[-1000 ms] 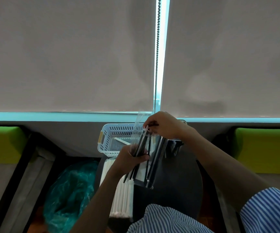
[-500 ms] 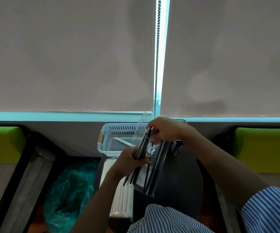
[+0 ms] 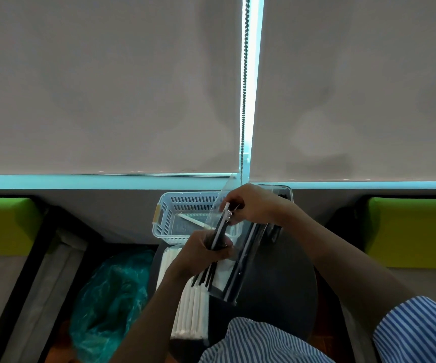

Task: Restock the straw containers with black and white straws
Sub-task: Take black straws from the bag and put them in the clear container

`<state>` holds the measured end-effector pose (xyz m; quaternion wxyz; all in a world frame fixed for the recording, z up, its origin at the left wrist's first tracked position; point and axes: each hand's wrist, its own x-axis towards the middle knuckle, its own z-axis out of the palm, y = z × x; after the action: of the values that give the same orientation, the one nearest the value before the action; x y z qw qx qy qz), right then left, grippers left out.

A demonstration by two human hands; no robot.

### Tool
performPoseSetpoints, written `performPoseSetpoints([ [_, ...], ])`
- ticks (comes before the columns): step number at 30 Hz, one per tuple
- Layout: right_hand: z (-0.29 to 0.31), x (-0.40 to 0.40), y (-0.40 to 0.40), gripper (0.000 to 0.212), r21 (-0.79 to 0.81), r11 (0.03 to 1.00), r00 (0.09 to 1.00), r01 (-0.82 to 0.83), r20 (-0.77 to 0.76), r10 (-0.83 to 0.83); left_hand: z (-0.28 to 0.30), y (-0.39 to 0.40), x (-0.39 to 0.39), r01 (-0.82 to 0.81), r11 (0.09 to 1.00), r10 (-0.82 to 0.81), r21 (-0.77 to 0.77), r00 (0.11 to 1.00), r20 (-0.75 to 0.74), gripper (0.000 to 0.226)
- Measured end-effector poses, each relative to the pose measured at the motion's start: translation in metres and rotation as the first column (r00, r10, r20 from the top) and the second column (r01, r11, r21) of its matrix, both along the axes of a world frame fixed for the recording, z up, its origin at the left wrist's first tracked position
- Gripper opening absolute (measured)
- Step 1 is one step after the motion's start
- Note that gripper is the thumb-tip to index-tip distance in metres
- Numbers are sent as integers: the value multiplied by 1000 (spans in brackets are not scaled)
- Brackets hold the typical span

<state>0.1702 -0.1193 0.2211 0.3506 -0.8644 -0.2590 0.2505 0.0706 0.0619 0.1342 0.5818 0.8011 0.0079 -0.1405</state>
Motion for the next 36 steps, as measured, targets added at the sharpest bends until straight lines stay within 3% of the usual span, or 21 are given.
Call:
performPoseSetpoints([
  [12,2,-7,-8,42,42,987,981,-153,-116,157,2,0,-5,-6,998,4,62,1000,22,14],
  [18,-6,-13,-3,17,108,993,993,45,-113,-33,2,0,-1,-10,994,6,111,999,41,12],
  [21,-6,-10,0,15,97,988,989,121,-101,-111,4,0,-2,-46,996,43,77,998,40,15],
  [26,6,-4,-2,6,147,967,975,208,-113,-193,4,0,-4,-72,997,70,39,997,37,37],
  [29,12,-3,-4,6,152,956,968,250,-70,-242,5,-1,-4,-83,996,83,29,996,24,28],
  [33,11,-5,1,16,238,882,912,407,-154,-379,6,-4,-1,-136,991,136,10,990,39,13],
  [36,10,-5,5,25,103,920,925,379,-69,-373,7,-6,2,-166,986,165,7,985,49,13],
])
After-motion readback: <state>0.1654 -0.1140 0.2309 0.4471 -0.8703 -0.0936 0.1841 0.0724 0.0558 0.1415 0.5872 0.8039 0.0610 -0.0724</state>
